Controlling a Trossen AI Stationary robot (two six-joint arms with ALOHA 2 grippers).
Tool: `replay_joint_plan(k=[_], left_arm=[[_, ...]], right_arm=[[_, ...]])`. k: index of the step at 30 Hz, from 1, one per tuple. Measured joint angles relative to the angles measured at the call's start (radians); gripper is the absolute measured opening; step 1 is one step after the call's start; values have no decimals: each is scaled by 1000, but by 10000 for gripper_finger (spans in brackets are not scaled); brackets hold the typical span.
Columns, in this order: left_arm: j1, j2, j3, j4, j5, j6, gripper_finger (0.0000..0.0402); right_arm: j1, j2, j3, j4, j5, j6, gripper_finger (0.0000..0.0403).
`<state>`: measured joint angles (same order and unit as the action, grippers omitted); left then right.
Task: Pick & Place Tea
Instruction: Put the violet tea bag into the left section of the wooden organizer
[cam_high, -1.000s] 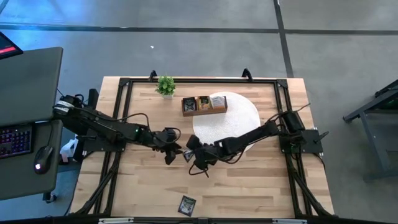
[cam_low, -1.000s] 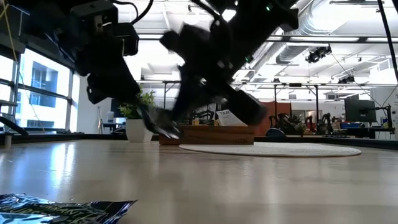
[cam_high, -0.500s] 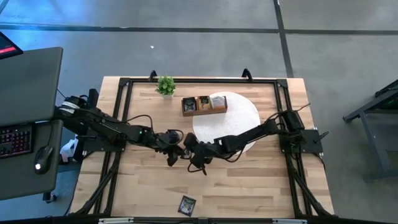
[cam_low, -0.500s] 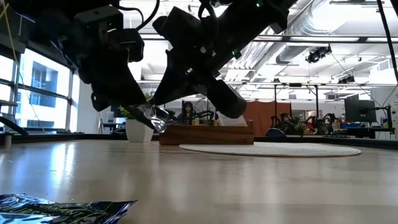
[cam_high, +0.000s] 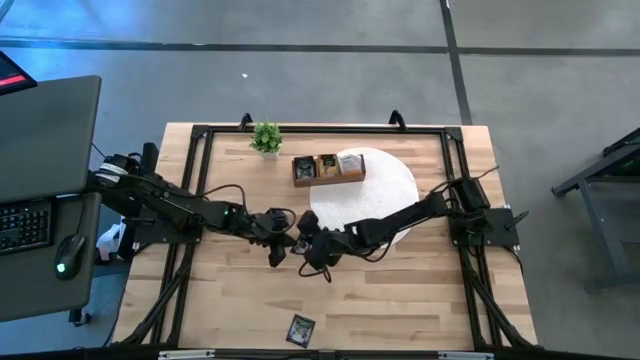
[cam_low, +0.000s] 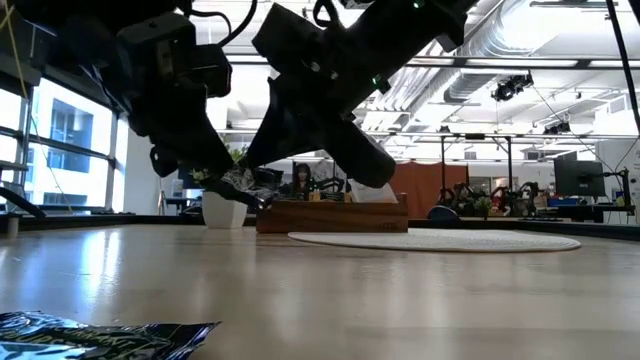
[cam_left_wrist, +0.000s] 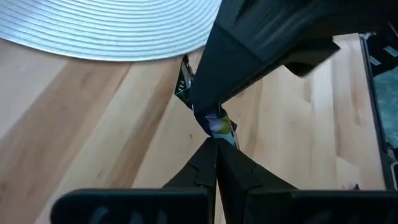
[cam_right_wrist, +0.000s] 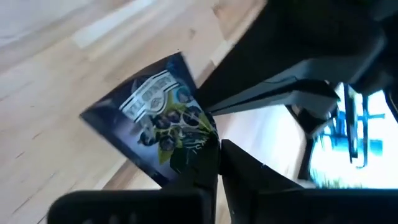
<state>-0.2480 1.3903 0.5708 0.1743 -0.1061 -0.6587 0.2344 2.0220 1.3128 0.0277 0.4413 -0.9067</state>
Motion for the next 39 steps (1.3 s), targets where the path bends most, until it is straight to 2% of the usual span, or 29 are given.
replay_joint_plan(k=[9, 14, 16, 20, 27, 29, 36, 39], left_arm=[[0, 0, 0, -79, -91, 0, 0], [0, 0, 0, -92, -128, 0, 0], [0, 0, 0, -98, -132, 6, 0], [0, 0, 0, -97, -132, 27, 0], [0, 0, 0, -130, -139, 60, 0], [0, 0, 0, -137, -147, 57, 0], [0, 0, 0, -160, -149, 56, 0], [0, 0, 0, -163, -165, 57, 0]], right_arm=[[14, 0, 0, -48, 82, 208, 73], [2, 0, 0, -160, 182, 503, 113], [-19, 0, 0, -212, 144, 667, 124], [-66, 0, 0, -239, -50, 859, 135], [-128, 0, 0, -219, -239, 910, 127], [-139, -4, 0, -228, -259, 911, 124], [-162, -93, 0, -297, -217, 912, 123], [-172, -123, 1, -242, -307, 979, 123]])
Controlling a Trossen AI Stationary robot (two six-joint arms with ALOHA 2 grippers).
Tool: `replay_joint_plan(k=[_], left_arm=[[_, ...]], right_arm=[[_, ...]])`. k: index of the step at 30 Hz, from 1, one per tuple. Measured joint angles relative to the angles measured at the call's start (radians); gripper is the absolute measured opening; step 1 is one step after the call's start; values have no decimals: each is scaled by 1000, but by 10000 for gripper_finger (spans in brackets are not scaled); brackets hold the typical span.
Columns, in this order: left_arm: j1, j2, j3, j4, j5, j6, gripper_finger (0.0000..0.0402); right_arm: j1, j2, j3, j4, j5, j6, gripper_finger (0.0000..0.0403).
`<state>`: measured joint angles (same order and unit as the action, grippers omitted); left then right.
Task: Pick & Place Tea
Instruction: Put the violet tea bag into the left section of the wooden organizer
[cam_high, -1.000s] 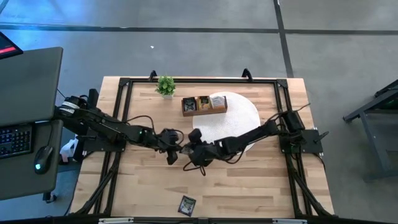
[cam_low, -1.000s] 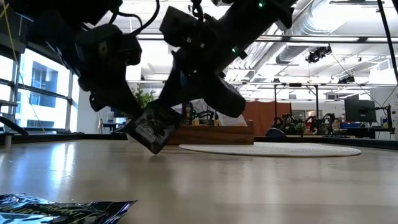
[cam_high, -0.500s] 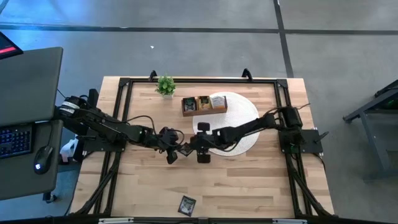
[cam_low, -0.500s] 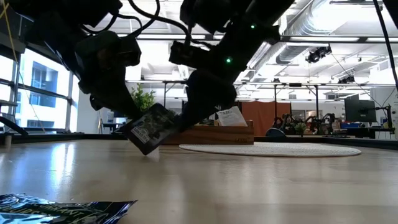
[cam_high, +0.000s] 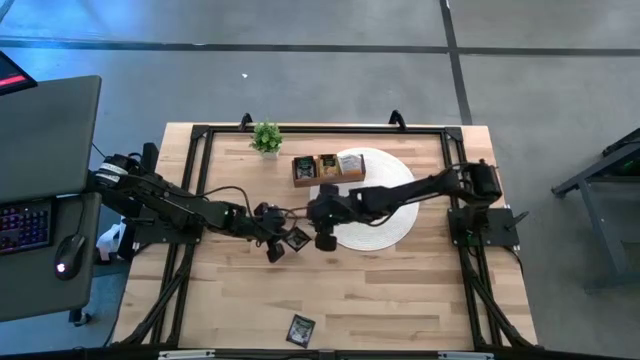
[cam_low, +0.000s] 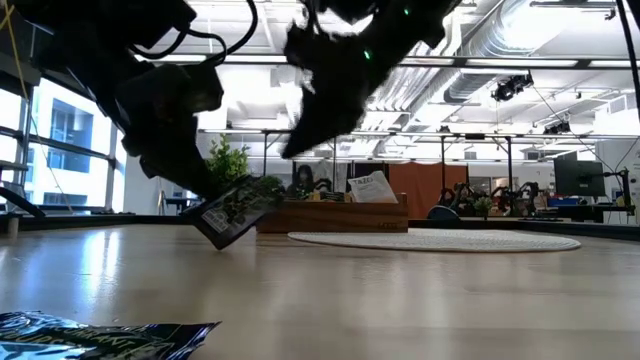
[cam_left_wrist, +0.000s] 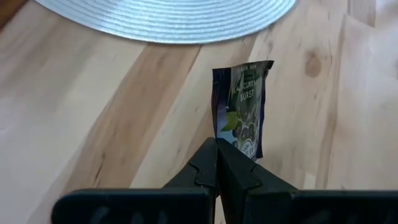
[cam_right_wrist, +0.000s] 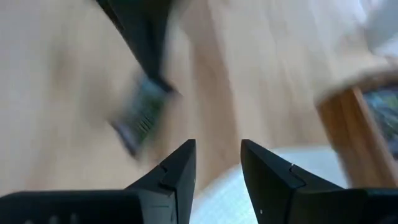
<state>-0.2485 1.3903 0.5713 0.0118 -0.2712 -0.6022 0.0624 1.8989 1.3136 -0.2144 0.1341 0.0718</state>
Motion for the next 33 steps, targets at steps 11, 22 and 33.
replay_joint_plan(k=[11, 22, 33], left_arm=[[0, 0, 0, 29, -58, 3, 0], [0, 0, 0, 88, -111, 23, 0], [0, 0, 0, 92, -118, 30, 0]], right_arm=[[-45, 24, -140, 232, -215, 328, 124], [-50, 38, -218, 417, -275, 323, 120], [-56, 38, -217, 421, -241, 205, 7]])
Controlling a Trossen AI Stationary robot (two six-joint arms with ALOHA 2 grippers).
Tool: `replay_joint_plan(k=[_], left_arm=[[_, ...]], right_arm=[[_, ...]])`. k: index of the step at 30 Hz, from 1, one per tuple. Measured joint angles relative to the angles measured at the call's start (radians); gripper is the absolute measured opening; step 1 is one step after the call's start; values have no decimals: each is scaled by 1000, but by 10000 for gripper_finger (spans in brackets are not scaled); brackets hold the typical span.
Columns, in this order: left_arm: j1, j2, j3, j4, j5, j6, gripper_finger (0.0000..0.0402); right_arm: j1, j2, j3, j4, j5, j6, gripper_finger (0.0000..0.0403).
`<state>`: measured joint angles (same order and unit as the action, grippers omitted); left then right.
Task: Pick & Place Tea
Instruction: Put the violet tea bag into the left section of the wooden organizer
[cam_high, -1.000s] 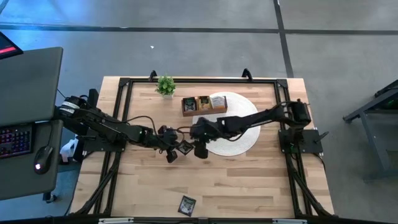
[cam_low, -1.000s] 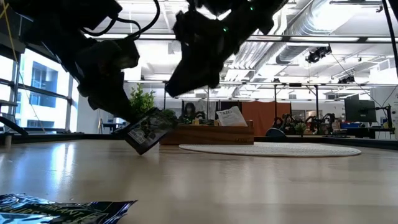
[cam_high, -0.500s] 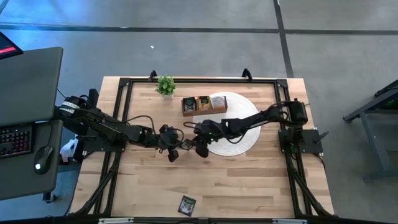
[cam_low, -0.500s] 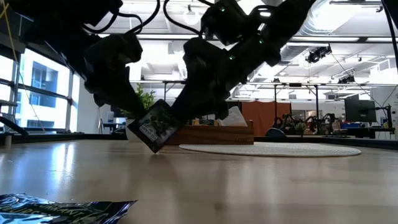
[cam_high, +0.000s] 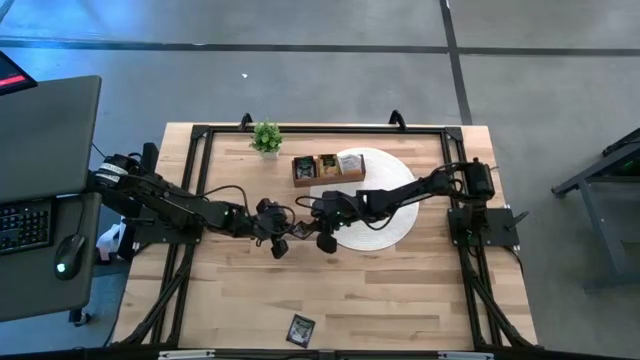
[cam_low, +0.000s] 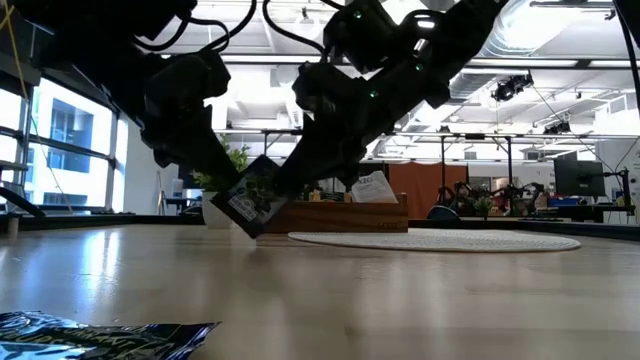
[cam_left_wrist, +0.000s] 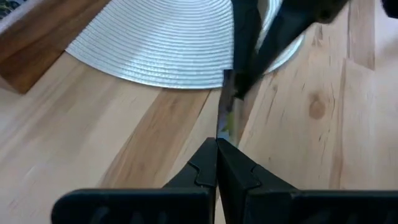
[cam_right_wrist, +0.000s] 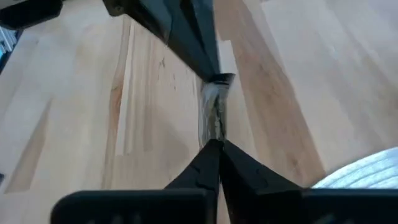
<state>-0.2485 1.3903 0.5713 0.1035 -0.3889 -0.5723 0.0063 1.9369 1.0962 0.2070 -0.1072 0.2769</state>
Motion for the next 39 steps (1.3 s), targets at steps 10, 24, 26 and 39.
replay_joint_plan(k=[10, 24, 26, 39], left_arm=[[0, 0, 0, -80, 43, 7, 24], [0, 0, 0, -153, -41, 20, 129], [0, 0, 0, -165, -48, 20, 128], [0, 0, 0, -162, -71, 22, 128]], right_arm=[[0, 0, 0, -29, 42, -100, 7], [-136, -1, 364, -496, 333, -497, 2], [-176, -2, 435, -601, 372, -529, 1], [-277, 104, 479, -643, 214, -680, 1]])
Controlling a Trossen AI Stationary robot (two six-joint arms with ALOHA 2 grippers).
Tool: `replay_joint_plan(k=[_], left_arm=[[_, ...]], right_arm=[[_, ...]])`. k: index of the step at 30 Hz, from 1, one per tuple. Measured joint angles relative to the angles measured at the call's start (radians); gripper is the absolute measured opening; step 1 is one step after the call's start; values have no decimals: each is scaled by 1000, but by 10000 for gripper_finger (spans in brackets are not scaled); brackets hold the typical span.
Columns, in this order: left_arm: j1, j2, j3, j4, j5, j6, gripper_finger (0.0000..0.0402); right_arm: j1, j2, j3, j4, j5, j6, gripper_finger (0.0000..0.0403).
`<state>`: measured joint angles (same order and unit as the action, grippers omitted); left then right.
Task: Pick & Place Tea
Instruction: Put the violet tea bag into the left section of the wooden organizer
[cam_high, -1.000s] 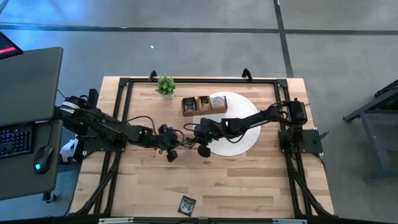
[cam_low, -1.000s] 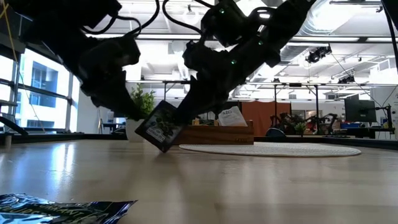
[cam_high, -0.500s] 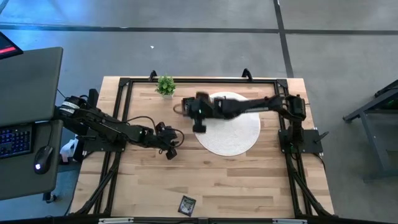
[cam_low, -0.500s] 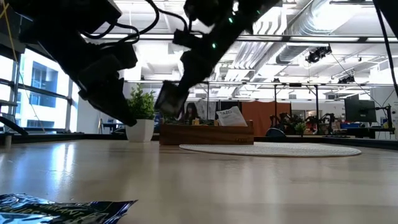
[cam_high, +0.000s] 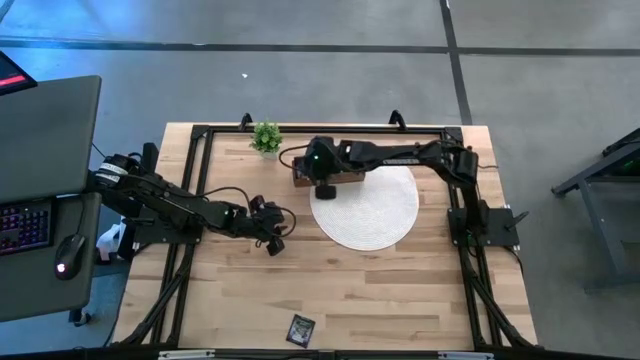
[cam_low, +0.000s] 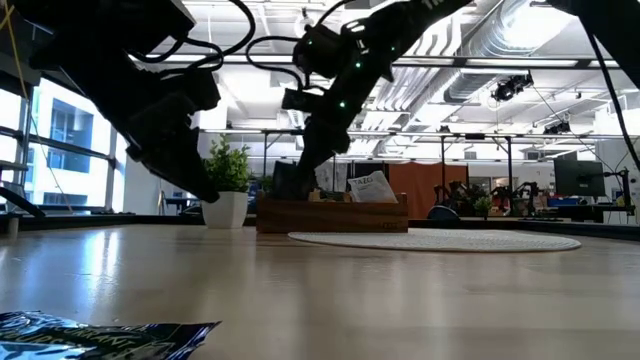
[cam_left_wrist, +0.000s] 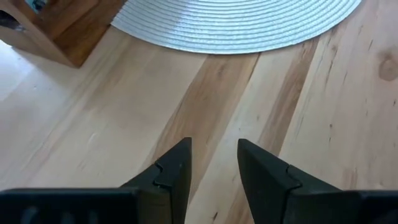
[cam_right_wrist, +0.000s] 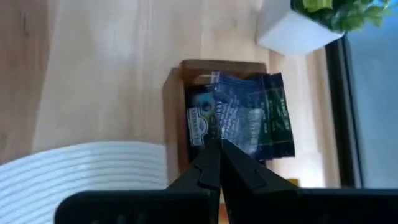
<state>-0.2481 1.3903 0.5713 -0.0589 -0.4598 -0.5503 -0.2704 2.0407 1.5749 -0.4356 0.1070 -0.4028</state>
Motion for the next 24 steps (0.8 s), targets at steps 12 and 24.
replay_joint_plan(k=[12, 24], left_arm=[[0, 0, 0, -4, -4, 0, 128], [0, 0, 0, -11, -7, 0, 128]], right_arm=[[0, -5, 0, 24, -32, -25, 0], [-52, 22, -1, 43, -51, -35, 30]])
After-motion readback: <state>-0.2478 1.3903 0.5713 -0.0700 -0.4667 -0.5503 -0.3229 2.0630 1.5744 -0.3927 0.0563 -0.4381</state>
